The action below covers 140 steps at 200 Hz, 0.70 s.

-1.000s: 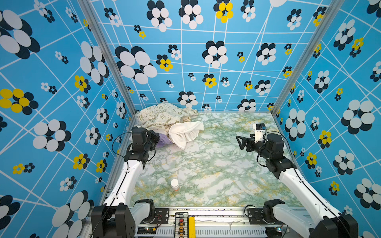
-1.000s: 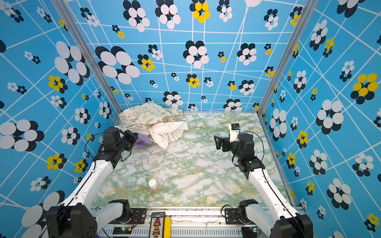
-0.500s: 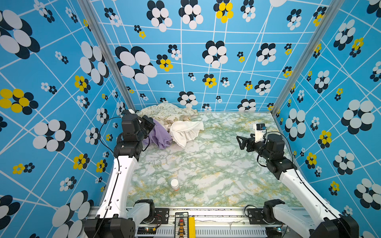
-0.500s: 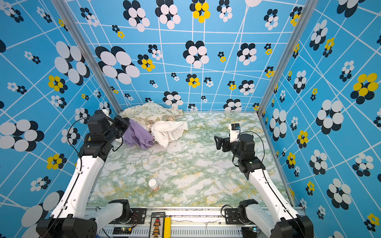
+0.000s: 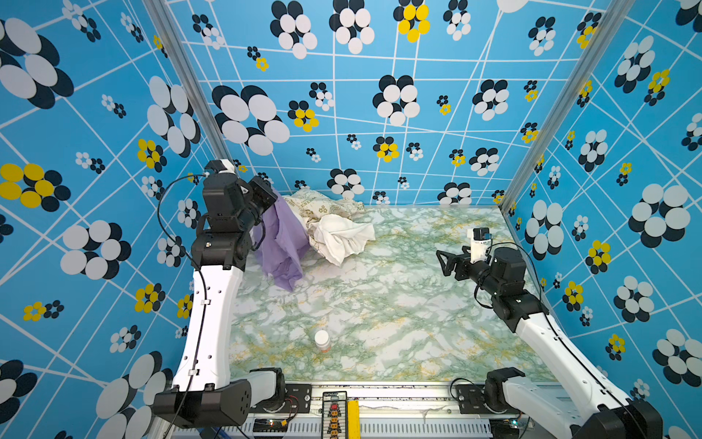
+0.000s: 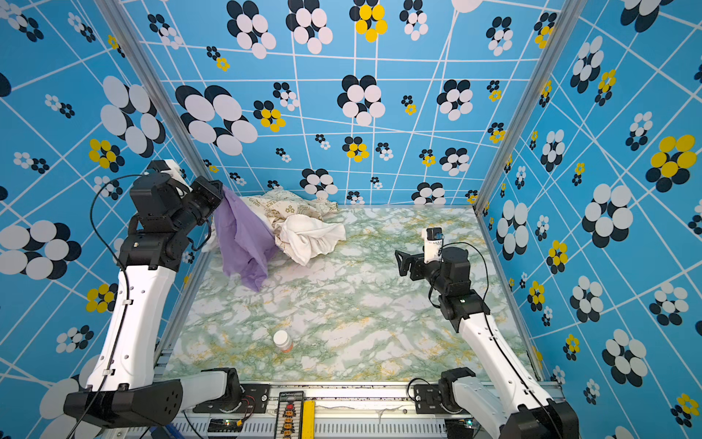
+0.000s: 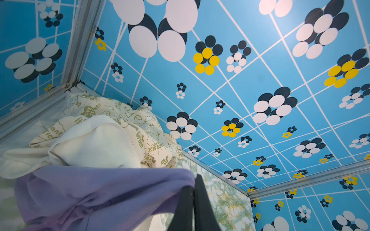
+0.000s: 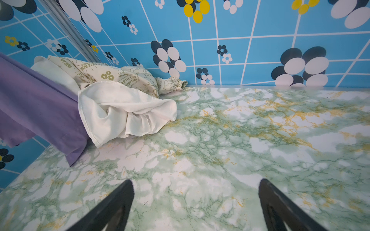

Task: Pick out a specific cloth from the pile
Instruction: 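Grasp the purple shirt with the left gripper and lift it up, then lower the purple shirt onto the table nearer the robot with the left gripper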

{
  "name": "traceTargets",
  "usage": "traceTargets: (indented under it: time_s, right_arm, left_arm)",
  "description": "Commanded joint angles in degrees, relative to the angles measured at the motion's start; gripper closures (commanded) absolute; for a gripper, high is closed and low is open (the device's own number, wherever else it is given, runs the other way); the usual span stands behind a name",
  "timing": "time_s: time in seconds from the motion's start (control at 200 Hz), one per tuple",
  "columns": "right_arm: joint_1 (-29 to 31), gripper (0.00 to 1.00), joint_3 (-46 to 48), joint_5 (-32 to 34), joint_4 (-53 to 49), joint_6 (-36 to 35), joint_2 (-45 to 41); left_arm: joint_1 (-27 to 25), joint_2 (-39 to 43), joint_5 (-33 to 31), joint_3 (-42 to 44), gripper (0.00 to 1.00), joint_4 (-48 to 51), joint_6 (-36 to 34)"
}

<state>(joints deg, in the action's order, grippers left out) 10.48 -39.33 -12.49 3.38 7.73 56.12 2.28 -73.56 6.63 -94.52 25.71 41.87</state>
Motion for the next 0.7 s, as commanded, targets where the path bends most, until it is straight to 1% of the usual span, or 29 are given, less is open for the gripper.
traceTargets:
  time_s: [0.0, 0.185, 0.245, 0.35, 0.49, 0.615, 0.695]
  right_arm:
    - [0.5, 0.01, 1.0, 0.8, -0.4, -1.2, -1.3]
    - [0.5, 0.01, 1.0, 0.7, -0.3, -0.9, -1.4]
    - [0.5, 0.01, 1.1, 0.7, -0.2, -0.9, -1.4]
    - [0.4, 0.01, 1.0, 0.7, 0.0, -0.5, -1.3]
    - [0.5, 0.01, 1.0, 0.6, 0.1, -0.3, -1.3]
    - [0.5, 0.01, 0.9, 0.5, 0.1, 0.0, -1.4]
    - [0.5, 0.01, 0.9, 0.5, -0.1, 0.0, -1.3]
  left_arm:
    - [0.1, -0.9, -0.3, -8.4, 1.0, -1.1, -3.8]
    - [-2.8, -3.8, -1.9, -17.2, 1.0, 1.6, -7.3]
    - [-5.2, -4.2, -2.9, -18.5, 1.0, 1.9, -8.9]
    - [-11.1, -4.5, -5.1, -18.2, 1.0, 1.7, -12.3]
    - [-18.2, -5.3, -4.7, -13.3, 1.0, 0.5, -14.8]
    - [-24.8, -6.2, -5.4, -4.6, 1.0, -2.2, -17.7]
    - [-28.3, -7.0, -7.2, 2.4, 1.0, -4.3, -18.5]
